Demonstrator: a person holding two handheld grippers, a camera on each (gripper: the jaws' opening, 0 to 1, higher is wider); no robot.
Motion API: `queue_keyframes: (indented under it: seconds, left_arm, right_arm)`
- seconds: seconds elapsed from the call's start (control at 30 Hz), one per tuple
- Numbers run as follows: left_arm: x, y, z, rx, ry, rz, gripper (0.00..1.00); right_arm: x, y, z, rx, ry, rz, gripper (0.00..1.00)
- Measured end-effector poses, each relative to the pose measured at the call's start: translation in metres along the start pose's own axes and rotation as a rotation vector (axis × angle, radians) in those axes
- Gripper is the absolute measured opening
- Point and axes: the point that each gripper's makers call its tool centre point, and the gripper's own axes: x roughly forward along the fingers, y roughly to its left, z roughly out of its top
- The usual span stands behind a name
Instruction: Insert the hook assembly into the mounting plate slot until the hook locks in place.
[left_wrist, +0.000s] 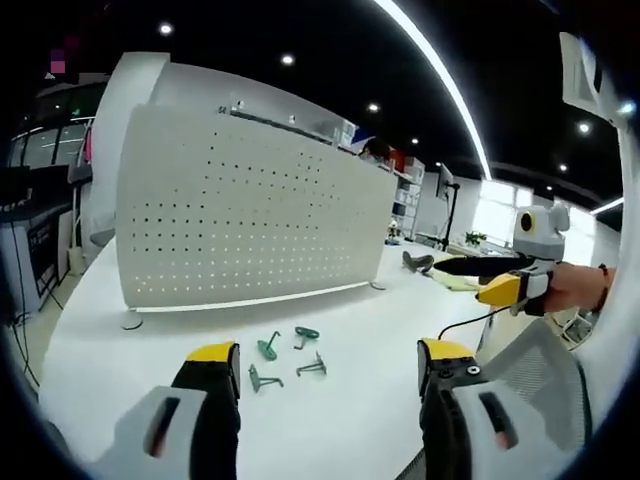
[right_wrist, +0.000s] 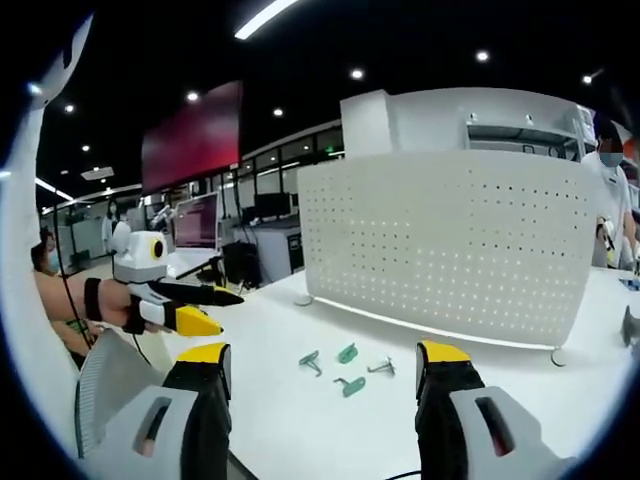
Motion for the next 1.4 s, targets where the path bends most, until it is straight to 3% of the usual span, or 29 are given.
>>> queue_keyframes:
  seconds: [0.23, 1.03, 1.4]
  left_arm:
    - [0.003, 0.006, -0.017, 0.014, 0.047, -0.005, 0.73]
    - [0.025, 0.028, -0.039, 0.018, 0.102, -0.007, 0.72]
    - [0.037, 0.039, -0.05, 0.028, 0.162, 0.016, 0.7]
  right_arm:
    - [-0.001, 0.005, -0.002, -0.001, 0.015, 0.005, 0.77]
    - [-0.004, 0.007, -0.003, -0.013, 0.029, 0.006, 0.76]
    - [-0.007, 0.008, -0.006, -0.008, 0.038, 0.0, 0.75]
